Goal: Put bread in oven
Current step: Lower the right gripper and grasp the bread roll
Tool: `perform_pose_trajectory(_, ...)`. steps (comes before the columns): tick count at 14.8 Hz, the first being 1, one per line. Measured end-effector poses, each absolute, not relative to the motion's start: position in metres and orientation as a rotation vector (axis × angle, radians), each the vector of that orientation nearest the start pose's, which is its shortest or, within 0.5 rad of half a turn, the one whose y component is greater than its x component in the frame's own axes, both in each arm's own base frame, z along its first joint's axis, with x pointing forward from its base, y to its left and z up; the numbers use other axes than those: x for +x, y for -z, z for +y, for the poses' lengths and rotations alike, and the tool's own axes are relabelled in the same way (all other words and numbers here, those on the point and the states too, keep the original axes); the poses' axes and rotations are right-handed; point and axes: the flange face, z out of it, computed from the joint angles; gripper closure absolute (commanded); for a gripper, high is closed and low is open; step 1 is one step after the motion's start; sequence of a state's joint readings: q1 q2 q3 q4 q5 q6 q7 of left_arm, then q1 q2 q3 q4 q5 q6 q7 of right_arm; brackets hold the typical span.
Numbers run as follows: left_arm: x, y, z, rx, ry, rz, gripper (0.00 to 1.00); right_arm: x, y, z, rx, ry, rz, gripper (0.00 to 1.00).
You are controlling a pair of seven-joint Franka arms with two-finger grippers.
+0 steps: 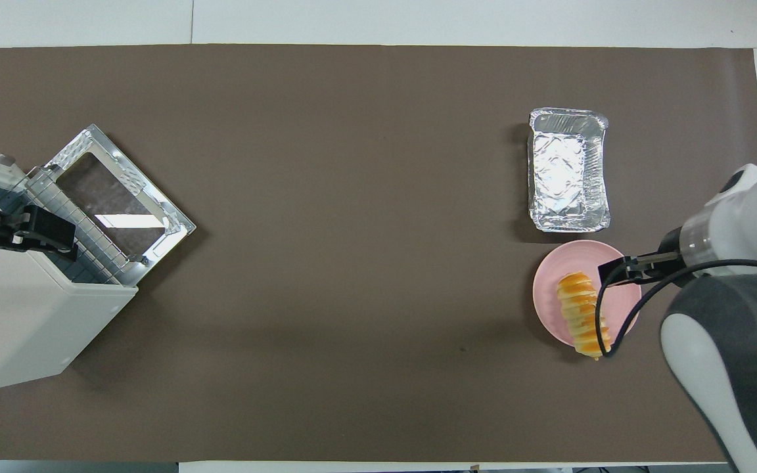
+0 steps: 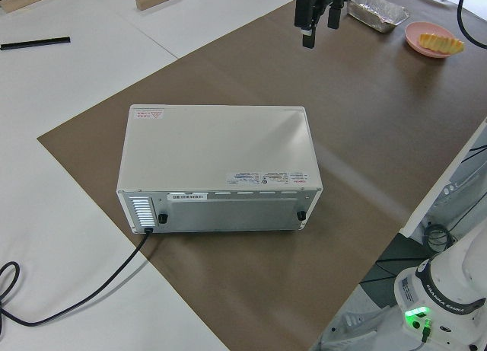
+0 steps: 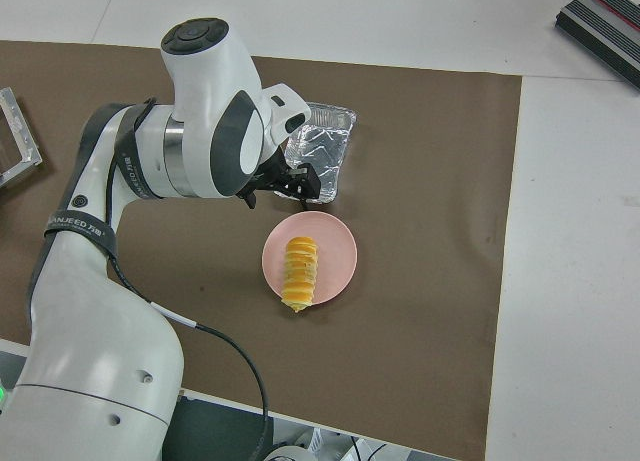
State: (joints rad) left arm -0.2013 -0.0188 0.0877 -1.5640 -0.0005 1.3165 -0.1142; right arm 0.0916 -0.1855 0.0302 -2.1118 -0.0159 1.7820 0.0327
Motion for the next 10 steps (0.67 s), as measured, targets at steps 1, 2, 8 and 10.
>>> perform_pose_trajectory(1, 0.516, -0.619, -0.059, -3.098, -0.354, 0.0, 0.0, 0.476, -0.464, 0.063, -3.162, -0.223, -0.161, 0.0)
perform_pose_trajectory(2, 0.516, -0.619, -0.059, -3.098, -0.354, 0.0, 0.0, 0.471, -0.443, 0.063, -3.162, -0.225, -0.168, 0.0)
perform_pose_trajectory(8, 0.516, -0.619, -0.059, -3.098, -0.354, 0.0, 0.0, 0.447, -0.369, 0.056, -3.134, -0.202, -0.361, 0.0)
perform_pose_trajectory(10, 0.516, -0.619, -0.059, -3.098, -0.354, 0.0, 0.0, 0.44, -0.345, 0.053, -3.123, -0.173, -0.43, 0.0)
